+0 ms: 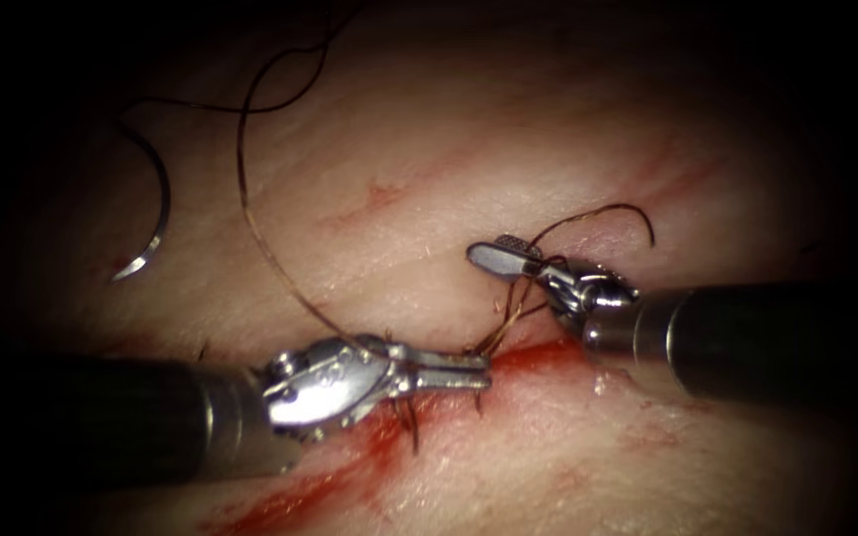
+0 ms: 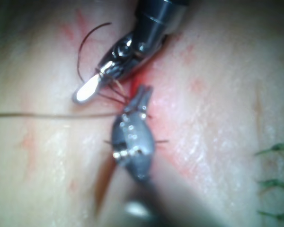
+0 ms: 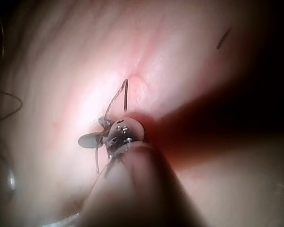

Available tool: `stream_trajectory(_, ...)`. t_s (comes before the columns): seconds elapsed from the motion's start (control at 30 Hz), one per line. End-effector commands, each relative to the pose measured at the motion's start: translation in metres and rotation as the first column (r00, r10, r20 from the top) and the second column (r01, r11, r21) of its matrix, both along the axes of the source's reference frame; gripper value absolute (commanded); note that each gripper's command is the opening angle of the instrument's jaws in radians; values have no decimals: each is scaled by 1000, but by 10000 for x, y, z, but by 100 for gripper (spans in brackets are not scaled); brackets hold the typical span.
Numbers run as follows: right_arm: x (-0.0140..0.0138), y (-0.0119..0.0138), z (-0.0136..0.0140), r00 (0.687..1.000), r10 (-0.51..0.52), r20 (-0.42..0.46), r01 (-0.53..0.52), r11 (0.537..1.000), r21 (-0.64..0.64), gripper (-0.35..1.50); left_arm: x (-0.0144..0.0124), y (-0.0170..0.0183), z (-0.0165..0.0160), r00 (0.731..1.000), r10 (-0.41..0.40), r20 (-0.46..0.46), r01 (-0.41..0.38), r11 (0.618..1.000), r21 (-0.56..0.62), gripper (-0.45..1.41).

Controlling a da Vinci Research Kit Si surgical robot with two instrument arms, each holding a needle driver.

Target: Wound Closure

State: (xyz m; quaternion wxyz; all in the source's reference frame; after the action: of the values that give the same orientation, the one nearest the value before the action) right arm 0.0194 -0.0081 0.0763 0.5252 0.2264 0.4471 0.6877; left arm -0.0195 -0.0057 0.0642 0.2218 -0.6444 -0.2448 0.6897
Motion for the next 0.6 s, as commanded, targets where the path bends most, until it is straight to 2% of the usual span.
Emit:
stream_trajectory(0.03,2,-7,-3,1000,-19,-18,19,1000,-16,-24,-5,-4,6,1000,-2,-1,2,1000,2,-45)
stream_trajectory(0.07,-1,-9,-10,999,-31,-10,31,999,-39,-35,-3,-3,7,1000,-3,-3,3,1000,2,-45)
stream_trajectory(0.2,-6,-13,-16,999,-35,12,36,997,-62,-35,-2,-1,8,1000,-6,-5,6,1000,2,-45)
stream_trajectory(0.33,-10,-16,-11,998,-43,44,46,996,-71,-35,-1,-1,9,1000,-5,-4,5,1000,2,-45)
stream_trajectory(0.47,-6,-19,-16,995,-87,52,92,990,-103,-35,2,6,10,1000,-14,-11,14,1000,4,-45)
stream_trajectory(0.6,2,-29,-31,987,-148,66,158,970,-187,-35,12,29,14,999,-42,-32,42,999,0,-45)
